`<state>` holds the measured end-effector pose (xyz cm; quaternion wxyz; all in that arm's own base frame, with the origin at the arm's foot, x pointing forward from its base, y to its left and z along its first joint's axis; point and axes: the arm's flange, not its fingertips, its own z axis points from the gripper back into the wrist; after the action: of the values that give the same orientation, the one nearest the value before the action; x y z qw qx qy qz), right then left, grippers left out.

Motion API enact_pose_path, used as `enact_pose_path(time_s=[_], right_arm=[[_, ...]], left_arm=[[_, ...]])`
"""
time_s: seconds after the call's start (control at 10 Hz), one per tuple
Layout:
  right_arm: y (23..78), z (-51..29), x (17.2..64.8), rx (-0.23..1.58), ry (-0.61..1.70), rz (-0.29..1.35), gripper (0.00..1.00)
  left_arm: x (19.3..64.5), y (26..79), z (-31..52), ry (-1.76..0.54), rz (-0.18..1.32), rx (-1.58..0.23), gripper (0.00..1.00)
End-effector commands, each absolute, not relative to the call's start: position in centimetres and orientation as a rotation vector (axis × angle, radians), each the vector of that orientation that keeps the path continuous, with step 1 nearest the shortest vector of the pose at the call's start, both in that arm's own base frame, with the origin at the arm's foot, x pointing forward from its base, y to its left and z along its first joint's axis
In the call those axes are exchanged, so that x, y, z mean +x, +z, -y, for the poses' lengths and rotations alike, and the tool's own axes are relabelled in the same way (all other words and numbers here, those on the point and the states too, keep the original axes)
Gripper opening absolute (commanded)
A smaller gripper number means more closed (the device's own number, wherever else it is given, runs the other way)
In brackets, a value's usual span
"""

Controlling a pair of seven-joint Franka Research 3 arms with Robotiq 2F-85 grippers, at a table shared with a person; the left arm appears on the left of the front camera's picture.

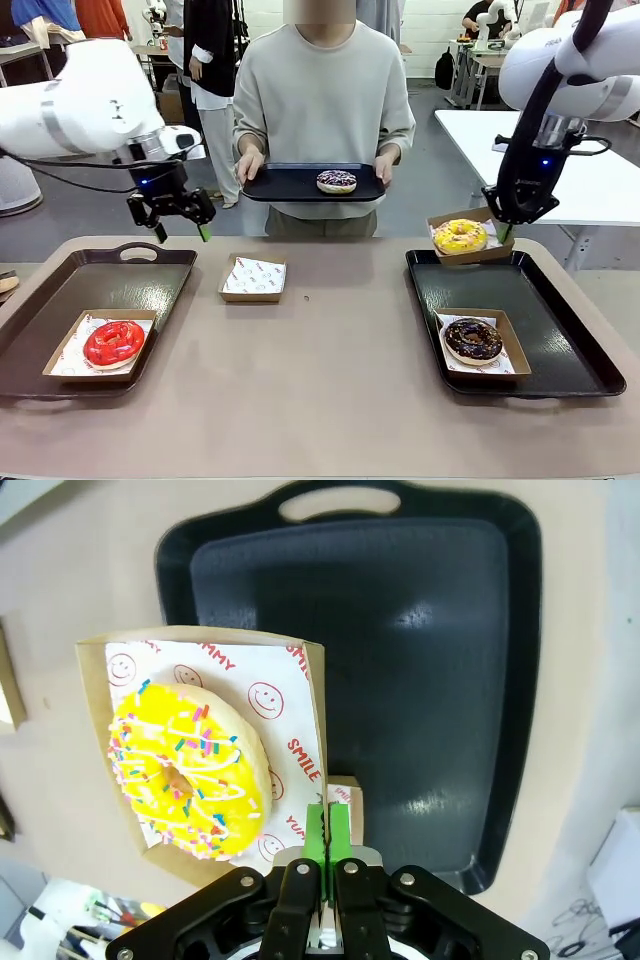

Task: Individually package the donuts and arrange them on the tray.
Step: Place the picked Paper togo box on the Handle tray while simultaneously picking up another Paper togo box from the table with the other hand.

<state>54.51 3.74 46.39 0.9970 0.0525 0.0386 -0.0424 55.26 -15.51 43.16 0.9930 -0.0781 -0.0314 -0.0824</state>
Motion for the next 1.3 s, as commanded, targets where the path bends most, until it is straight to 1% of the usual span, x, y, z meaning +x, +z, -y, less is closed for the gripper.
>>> enact_pose_path(time_s=[0.0,0.4,0.6,1.0,1.2], right_arm=[[45.0,-3.0,54.9,0.081,-0.061,-0.062,0.02],[43.1,-3.6,56.4,0.021,-0.004,-0.033,0.02],[42.3,-3.6,57.1,0.031,0.004,-0.018,0.02],[40.4,-4.1,57.9,0.043,-0.013,-0.047,0.02],[39.5,-4.3,58.3,0.053,-0.021,-0.043,0.02]], left_arm=[[57.5,42.5,17.1,-0.168,0.018,-0.088,1.00],[59.2,40.4,19.0,-0.160,0.011,-0.039,1.00],[59.5,39.5,19.3,-0.165,0.013,-0.051,1.00],[60.1,37.0,19.9,-0.155,0.030,-0.052,1.00],[60.3,35.9,20.3,-0.110,0.064,-0.045,1.00]])
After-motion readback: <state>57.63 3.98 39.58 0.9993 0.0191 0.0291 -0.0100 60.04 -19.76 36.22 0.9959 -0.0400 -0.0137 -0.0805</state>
